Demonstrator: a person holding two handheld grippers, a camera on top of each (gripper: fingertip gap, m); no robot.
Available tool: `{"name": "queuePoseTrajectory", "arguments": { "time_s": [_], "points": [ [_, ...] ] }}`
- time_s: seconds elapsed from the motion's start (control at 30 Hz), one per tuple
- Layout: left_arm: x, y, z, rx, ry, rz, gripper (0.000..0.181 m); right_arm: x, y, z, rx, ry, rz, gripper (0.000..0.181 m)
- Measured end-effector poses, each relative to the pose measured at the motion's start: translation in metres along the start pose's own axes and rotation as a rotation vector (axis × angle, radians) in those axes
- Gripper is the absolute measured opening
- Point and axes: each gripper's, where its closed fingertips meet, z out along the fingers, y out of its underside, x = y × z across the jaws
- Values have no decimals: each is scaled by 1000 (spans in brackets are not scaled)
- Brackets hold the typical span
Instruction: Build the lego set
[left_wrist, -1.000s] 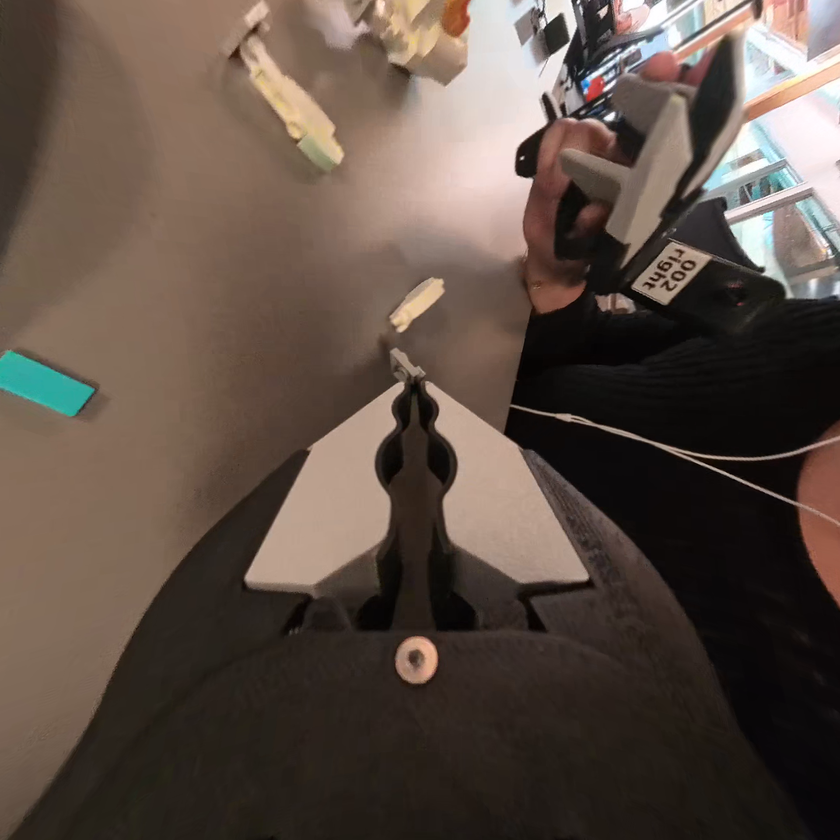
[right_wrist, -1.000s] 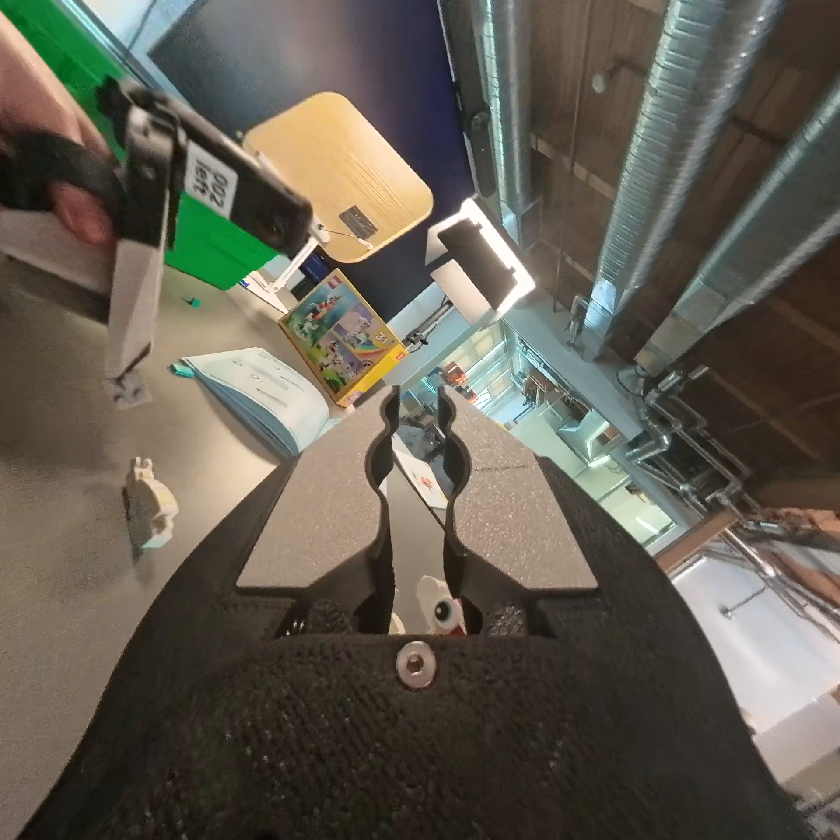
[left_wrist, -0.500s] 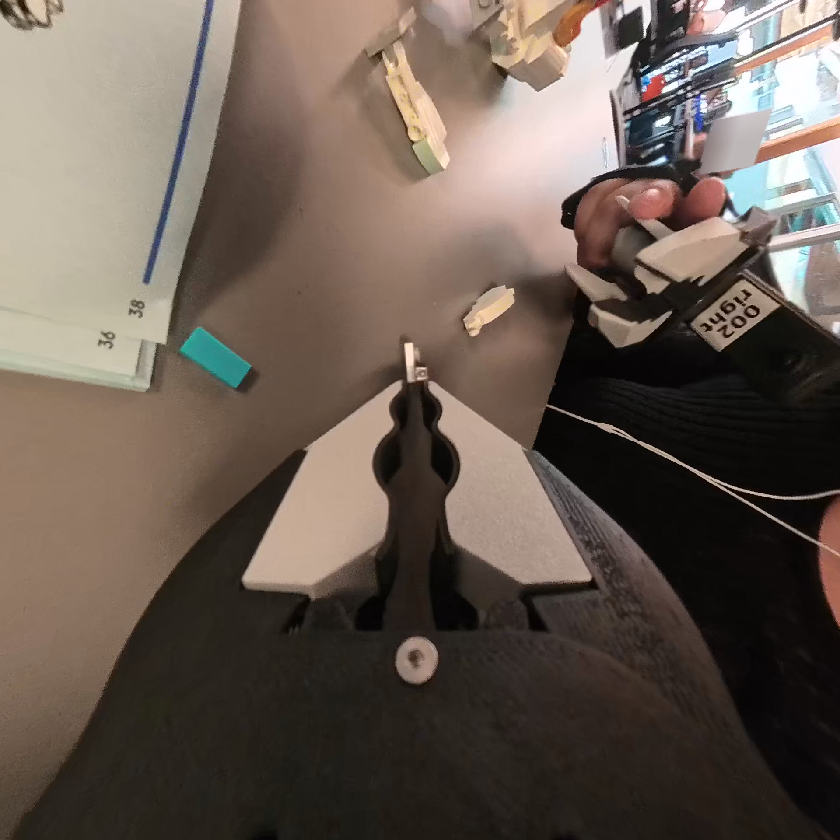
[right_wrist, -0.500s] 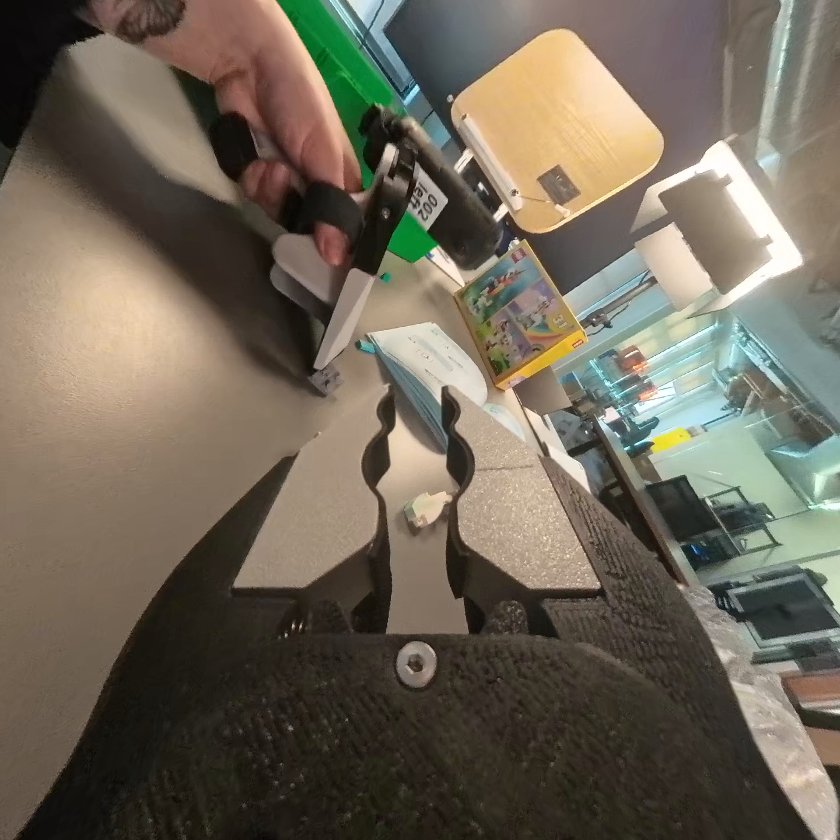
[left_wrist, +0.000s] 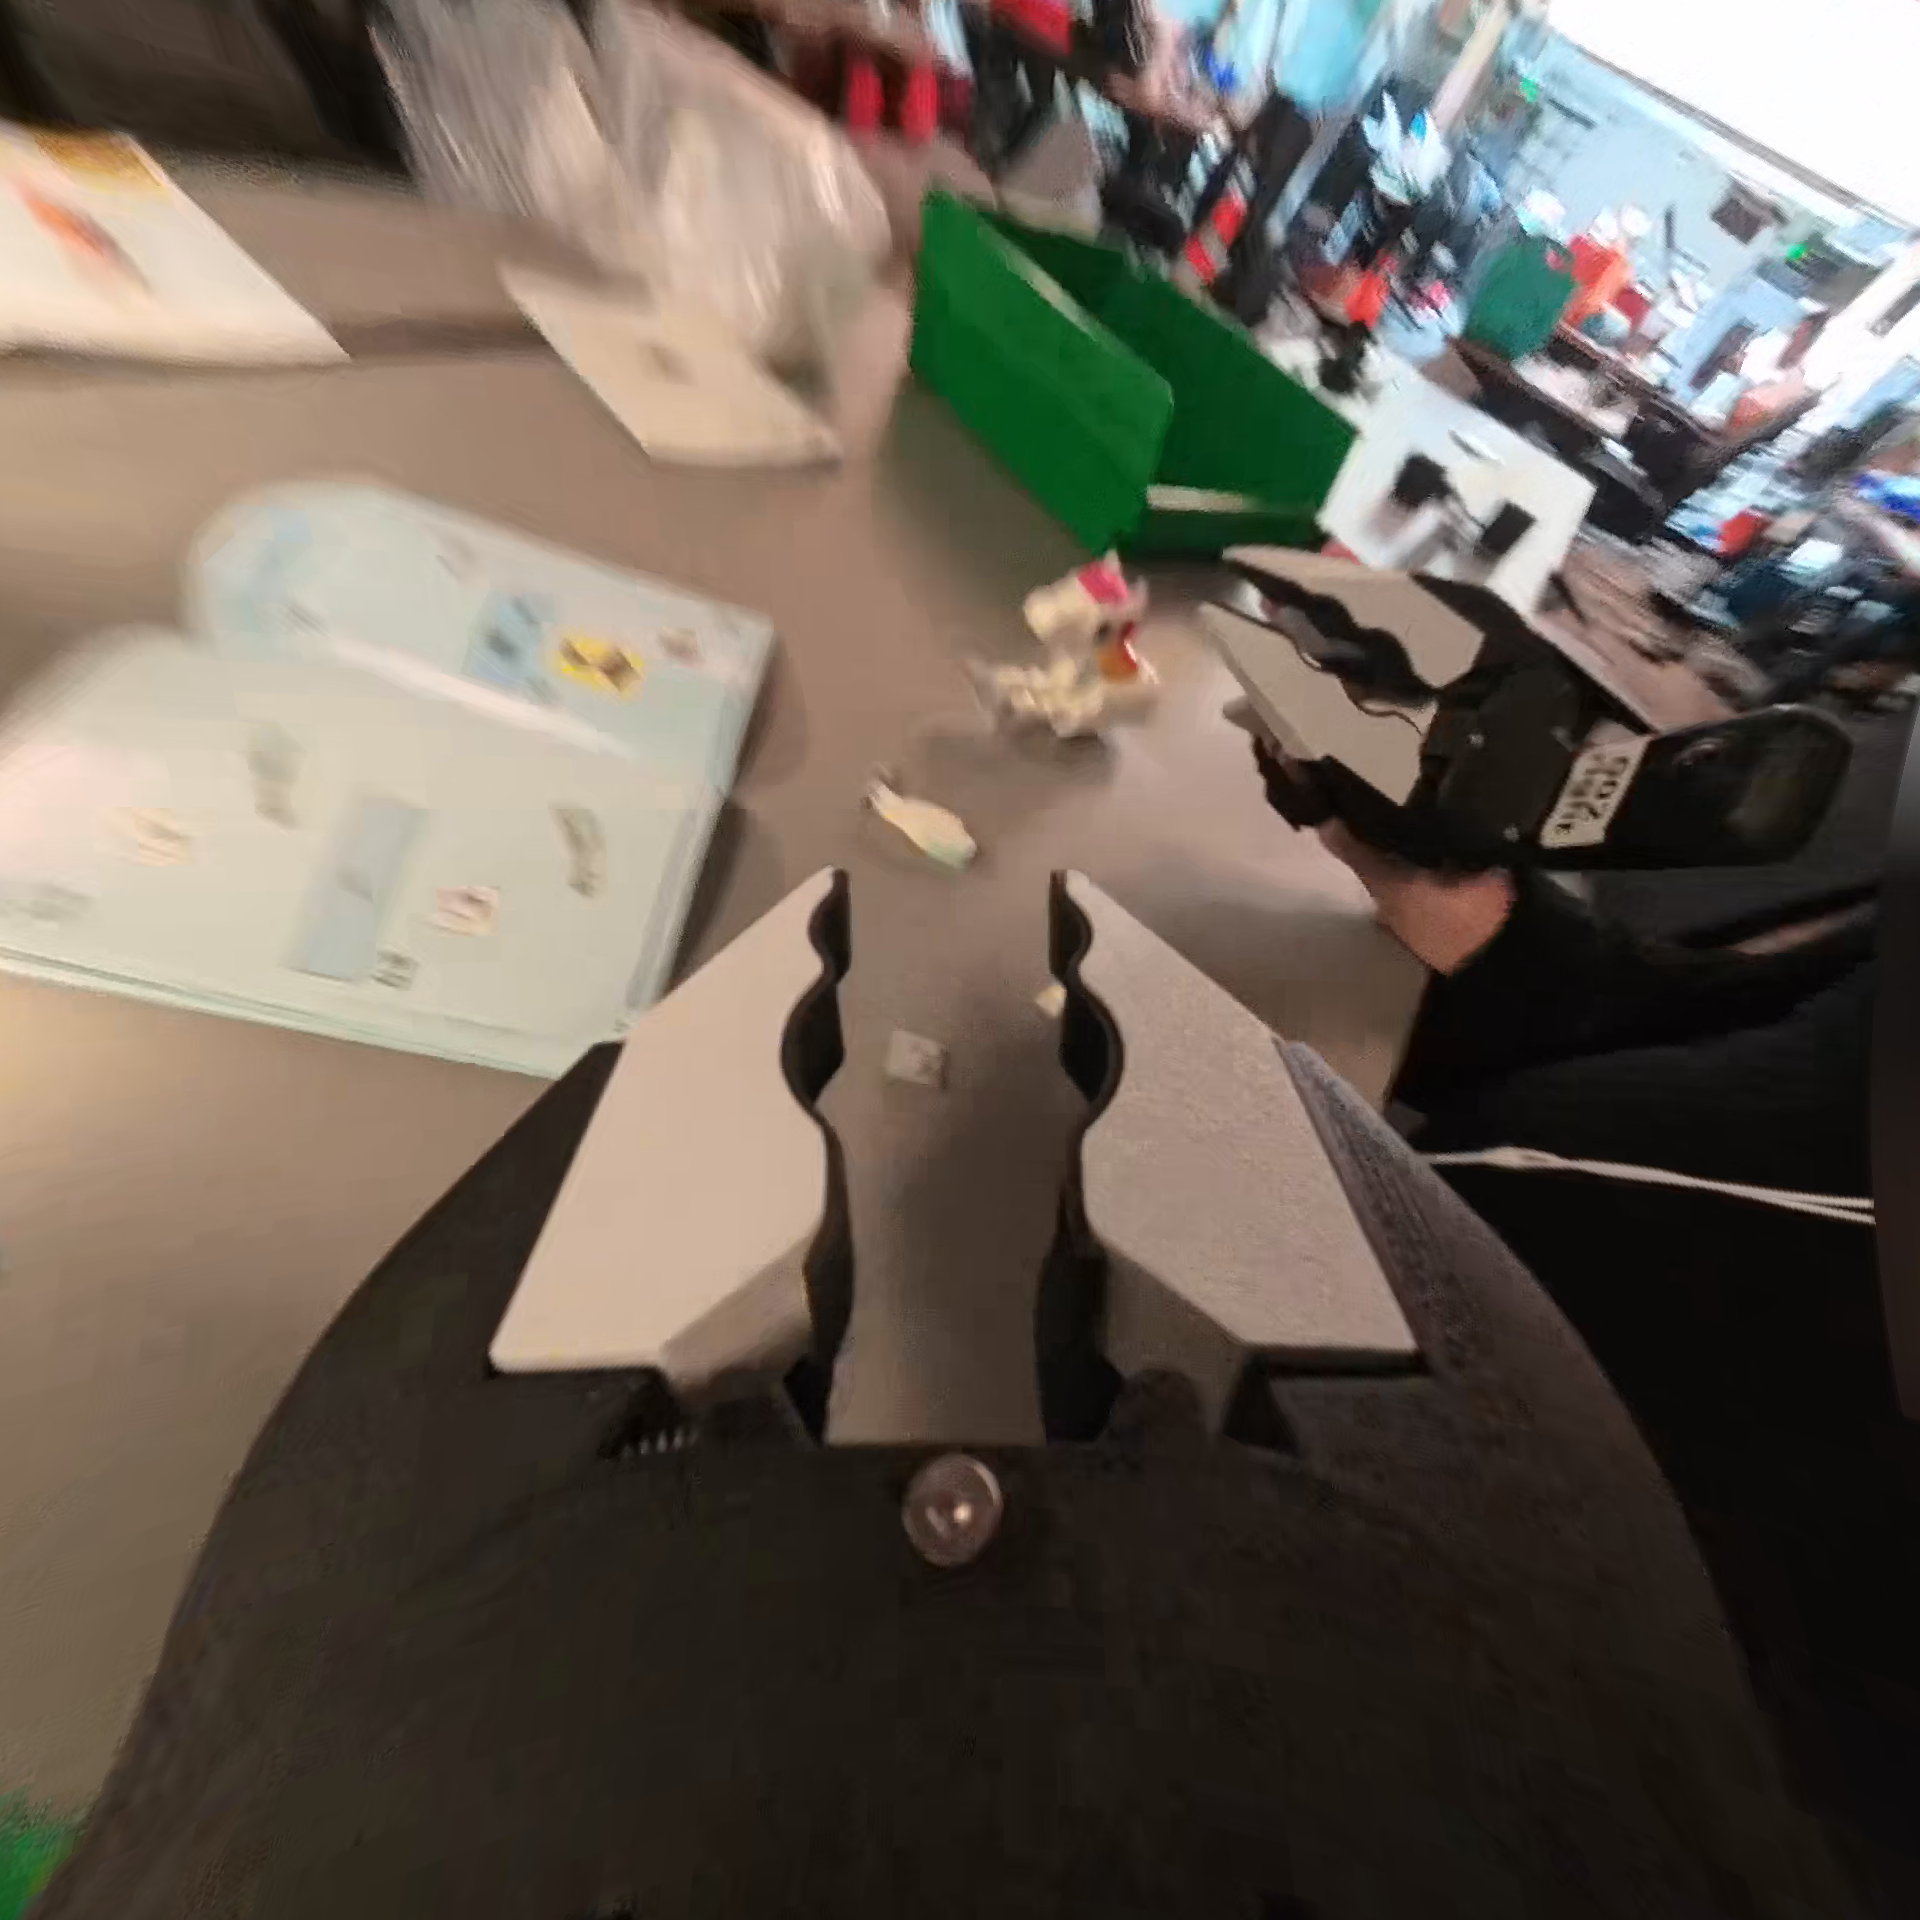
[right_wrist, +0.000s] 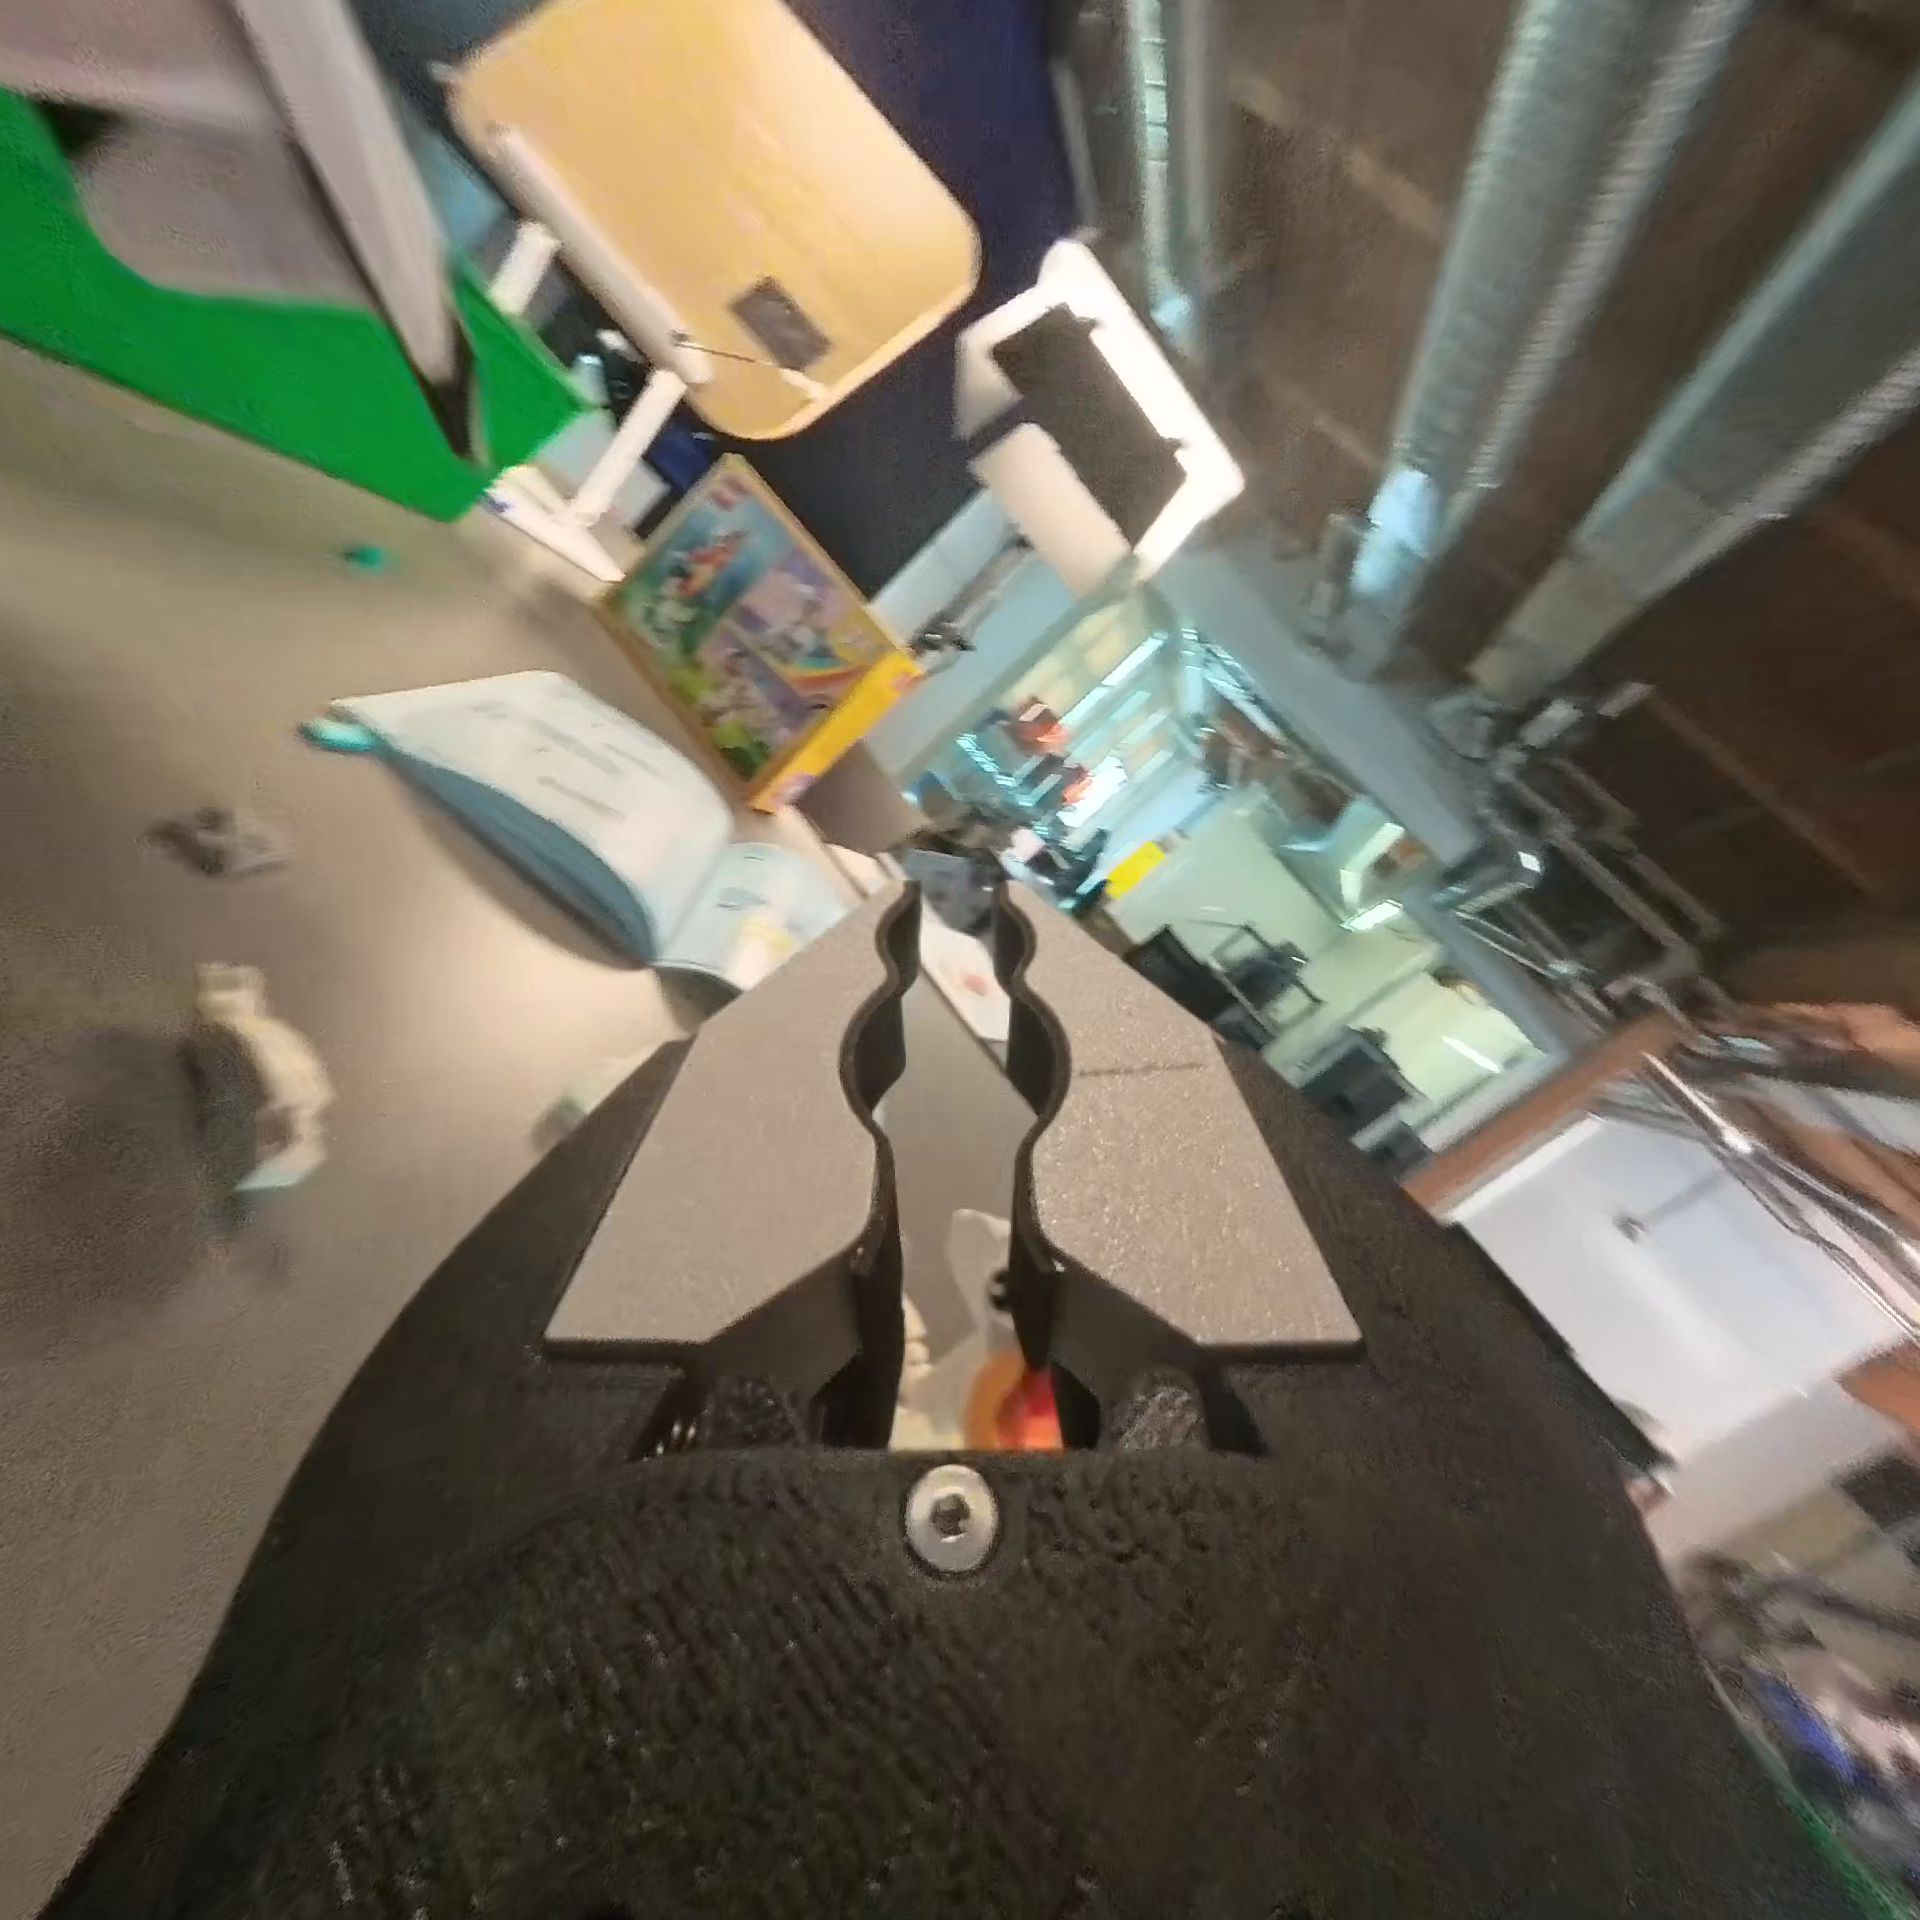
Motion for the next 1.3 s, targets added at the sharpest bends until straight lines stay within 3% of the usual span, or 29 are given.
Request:
{"name": "queuePoseTrajectory", "arguments": {
  "time_s": [0.1,0.23,0.43,0.6,0.73,0.9,0.97,1.07,1.23,1.3],
  "points": [
    [-14,-30,-53,209,-200,122,39,28,3,-6,-3,137,19,9],
    [-41,-40,-124,348,-394,131,42,50,3,-14,-17,267,-3,7],
    [-90,-22,-189,323,-551,64,42,52,6,-11,-58,312,-7,7],
    [-131,-6,-220,188,-691,78,42,51,11,-5,-87,319,13,7],
    [-157,14,-220,-46,-692,73,40,51,22,-2,-120,316,18,7],
    [-186,57,-215,-400,-675,-43,34,54,36,0,-157,314,75,7],
    [-195,66,-217,-484,-675,-82,33,55,41,0,-171,321,84,7],
    [-209,56,-227,-521,-710,-53,32,57,48,0,-192,326,100,7],
    [-174,54,-182,-563,-341,-74,26,56,59,3,-227,319,131,8],
    [-172,71,-166,-657,-306,-40,24,55,62,3,-238,318,129,8]
  ]
}}
